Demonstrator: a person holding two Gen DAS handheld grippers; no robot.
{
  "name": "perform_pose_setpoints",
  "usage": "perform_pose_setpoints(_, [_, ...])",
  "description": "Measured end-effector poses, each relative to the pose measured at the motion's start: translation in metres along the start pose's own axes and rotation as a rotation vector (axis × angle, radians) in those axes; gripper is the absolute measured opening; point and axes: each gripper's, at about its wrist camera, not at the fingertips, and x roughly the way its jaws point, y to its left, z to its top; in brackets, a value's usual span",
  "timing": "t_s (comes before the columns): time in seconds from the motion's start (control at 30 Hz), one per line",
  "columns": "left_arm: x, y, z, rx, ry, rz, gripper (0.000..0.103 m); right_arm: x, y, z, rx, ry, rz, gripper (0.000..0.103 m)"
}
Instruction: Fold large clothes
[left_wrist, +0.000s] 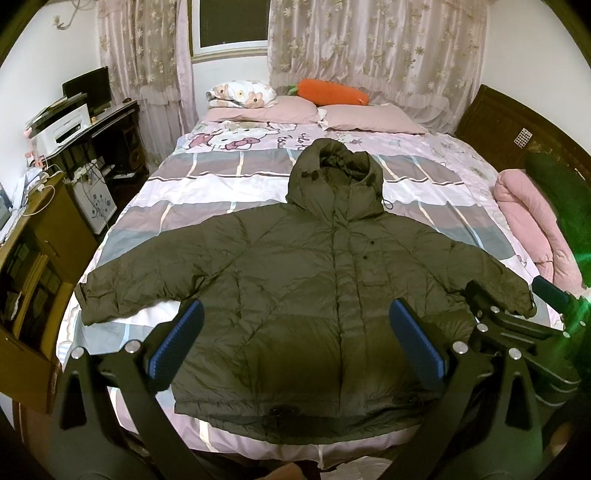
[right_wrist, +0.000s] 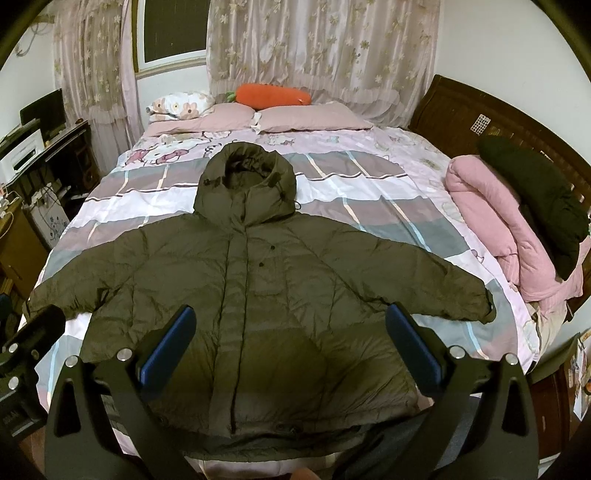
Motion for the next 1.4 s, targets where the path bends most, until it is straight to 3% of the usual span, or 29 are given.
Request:
perform_pose_setpoints(0.7, [-0.005, -0.007, -0.02, 0.001, 0.002, 0.0, 0.101, 0.005, 0.001, -0.002, 0.0, 0.009, 0.001, 0.102])
perform_pose_setpoints(0.77, [0.003, 0.002, -0.001, 0.0, 0.005, -0.002, 0.101, 0.008, 0.004, -0.009, 0.0, 0.011, 0.002, 0.102])
perform_pose_setpoints(1.4, [0.004, 0.001, -0.001, 0.001, 0.009, -0.003, 0.101, 0.01, 0.007, -0.013, -0.001, 0.018, 0.003, 0.102])
